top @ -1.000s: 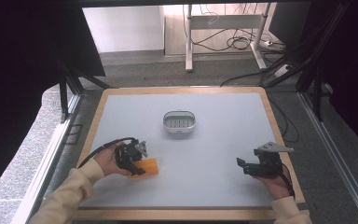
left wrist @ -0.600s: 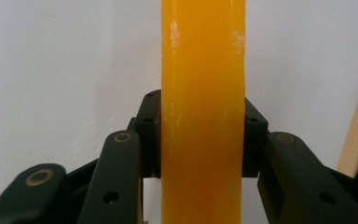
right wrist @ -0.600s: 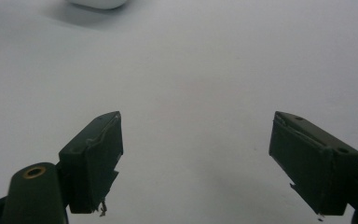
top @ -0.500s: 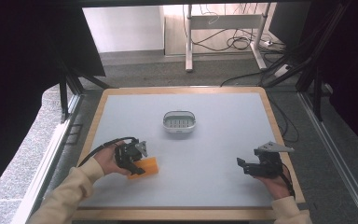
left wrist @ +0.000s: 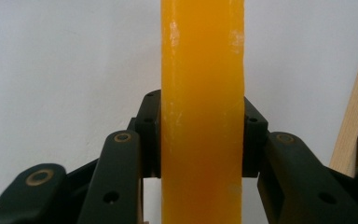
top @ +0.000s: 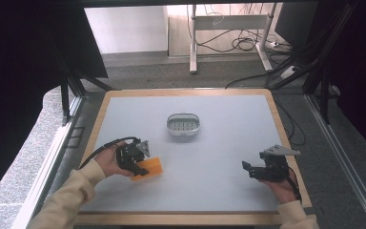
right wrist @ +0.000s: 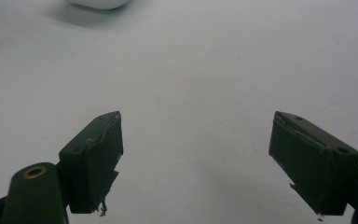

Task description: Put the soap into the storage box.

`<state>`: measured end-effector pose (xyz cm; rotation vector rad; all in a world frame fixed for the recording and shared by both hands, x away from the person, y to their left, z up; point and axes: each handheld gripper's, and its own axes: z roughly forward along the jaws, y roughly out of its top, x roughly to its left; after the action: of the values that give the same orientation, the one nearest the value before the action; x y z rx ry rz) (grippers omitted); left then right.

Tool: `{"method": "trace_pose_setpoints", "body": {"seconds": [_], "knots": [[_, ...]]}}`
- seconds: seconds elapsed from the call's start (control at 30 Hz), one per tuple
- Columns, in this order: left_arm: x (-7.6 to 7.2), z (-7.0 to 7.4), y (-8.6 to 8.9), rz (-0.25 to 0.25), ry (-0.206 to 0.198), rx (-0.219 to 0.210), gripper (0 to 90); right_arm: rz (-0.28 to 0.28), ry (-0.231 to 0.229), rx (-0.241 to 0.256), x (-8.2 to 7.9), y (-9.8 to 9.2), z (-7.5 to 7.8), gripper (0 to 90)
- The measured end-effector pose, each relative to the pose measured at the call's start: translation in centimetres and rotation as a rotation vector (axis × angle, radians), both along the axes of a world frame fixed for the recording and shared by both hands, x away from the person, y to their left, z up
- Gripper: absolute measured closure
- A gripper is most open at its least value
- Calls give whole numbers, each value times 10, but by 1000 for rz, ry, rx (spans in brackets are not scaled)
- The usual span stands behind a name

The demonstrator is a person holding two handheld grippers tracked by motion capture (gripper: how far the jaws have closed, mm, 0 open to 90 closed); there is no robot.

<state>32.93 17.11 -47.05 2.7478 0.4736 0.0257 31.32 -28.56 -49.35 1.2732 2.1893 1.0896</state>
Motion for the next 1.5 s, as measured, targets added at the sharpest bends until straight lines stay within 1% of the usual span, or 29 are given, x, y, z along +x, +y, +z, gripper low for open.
{"method": "trace_pose_setpoints", "body": {"seconds": [0.1, 0.17, 0.37, 0.43, 0.47, 0.53, 0.7, 0.8, 0.93, 1.07, 1.1, 1.2, 1.3, 1.5], "knots": [[1, 1, 0, 3, -2, -2, 619, -1, 0, -1, 0, 1, 0, 179], [1, 3, 0, 7, -8, -13, 619, -1, 1, 0, 0, 0, 0, 179], [3, 7, -1, -1, -15, -15, 619, -4, -1, 1, 0, 0, 0, 178], [3, 8, -2, 3, -15, -19, 619, -3, 0, 0, 0, 0, 0, 178], [3, 9, -2, 0, -15, -15, 619, -3, 0, 0, 0, 0, 0, 178], [4, 11, -4, -3, -22, -11, 619, -4, 0, 0, 0, 0, 0, 178], [5, 18, -7, -14, -38, -18, 619, -4, 1, 0, 0, 1, 0, 178], [7, 21, -9, -17, -38, -18, 619, -5, 0, 0, 0, 0, 0, 178], [8, 24, -11, -15, -49, -16, 619, -7, 0, 2, 0, 0, 0, 178], [10, 28, -14, -15, -58, -25, 619, -7, 0, 0, 0, 0, 0, 178], [11, 28, -14, -15, -55, -24, 619, -7, 0, 0, 0, 0, 0, 178], [12, 29, -16, -16, -76, -12, 620, -13, 1, 0, 0, -1, -1, 179], [14, 29, -18, -18, -76, -25, 619, -12, 4, -1, 1, -1, -1, 178], [18, 32, -22, -18, -85, -30, 619, -7, 5, -1, 1, 0, -2, 178]]}}
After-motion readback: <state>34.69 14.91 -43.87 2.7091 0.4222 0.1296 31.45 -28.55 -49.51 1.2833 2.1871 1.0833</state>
